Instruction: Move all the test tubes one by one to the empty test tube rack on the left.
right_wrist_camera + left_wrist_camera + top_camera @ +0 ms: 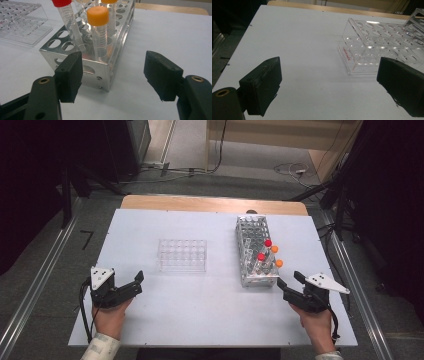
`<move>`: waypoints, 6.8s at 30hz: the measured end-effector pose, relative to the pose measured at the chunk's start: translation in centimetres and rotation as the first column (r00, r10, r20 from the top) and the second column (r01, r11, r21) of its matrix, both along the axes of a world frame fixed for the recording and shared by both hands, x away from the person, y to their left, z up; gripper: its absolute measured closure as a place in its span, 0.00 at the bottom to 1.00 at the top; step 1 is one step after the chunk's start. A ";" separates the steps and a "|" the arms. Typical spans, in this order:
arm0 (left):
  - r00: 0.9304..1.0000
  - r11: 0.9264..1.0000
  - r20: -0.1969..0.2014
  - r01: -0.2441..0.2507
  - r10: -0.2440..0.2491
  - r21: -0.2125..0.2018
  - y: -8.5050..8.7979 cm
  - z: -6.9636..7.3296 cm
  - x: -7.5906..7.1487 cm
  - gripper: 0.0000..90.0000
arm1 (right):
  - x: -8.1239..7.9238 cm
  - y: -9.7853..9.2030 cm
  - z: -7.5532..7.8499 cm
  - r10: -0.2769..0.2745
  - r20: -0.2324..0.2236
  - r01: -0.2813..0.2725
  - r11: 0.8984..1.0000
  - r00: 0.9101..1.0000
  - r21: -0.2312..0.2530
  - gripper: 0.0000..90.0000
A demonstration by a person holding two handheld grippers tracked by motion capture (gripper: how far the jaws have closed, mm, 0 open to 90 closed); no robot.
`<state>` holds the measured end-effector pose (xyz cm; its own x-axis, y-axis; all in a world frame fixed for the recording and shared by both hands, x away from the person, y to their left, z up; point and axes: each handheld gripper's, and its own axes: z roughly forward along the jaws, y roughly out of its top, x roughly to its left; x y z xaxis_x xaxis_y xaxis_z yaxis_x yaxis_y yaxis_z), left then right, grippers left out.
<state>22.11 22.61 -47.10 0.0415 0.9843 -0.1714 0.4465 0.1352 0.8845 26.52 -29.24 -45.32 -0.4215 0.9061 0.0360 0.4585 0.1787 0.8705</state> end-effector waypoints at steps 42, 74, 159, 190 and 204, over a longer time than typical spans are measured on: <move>1.000 1.000 -0.011 0.020 -0.020 0.020 -0.3 -0.1 0.0 0.07 | 1.6 2.3 1.9 0.009 0.098 -0.010 1.000 0.995 0.011 0.79; 0.996 0.992 -0.019 0.093 -0.091 0.086 -2.2 0.0 0.3 0.07 | -1.3 3.7 4.2 0.110 0.138 -0.115 0.993 0.984 0.031 0.79; 0.822 0.822 0.023 0.569 -0.570 0.040 -16.8 5.6 4.4 0.78 | 0.4 15.7 0.8 0.407 0.025 -0.408 0.913 0.913 0.001 0.40; 0.872 0.874 0.061 0.486 -0.487 0.031 -14.1 9.1 7.2 0.78 | -2.0 10.4 0.7 0.356 -0.003 -0.356 0.934 0.934 0.021 0.30; 0.897 0.899 0.066 0.435 -0.437 0.044 -13.5 10.0 9.1 0.78 | -1.9 10.3 0.7 0.345 0.000 -0.345 0.938 0.938 0.027 0.30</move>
<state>31.24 9.14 -37.12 0.4786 0.8691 -0.1247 0.3898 -0.0830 0.9171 24.57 -18.98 -44.59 -0.7080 0.7036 0.0603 0.3768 0.3042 0.8749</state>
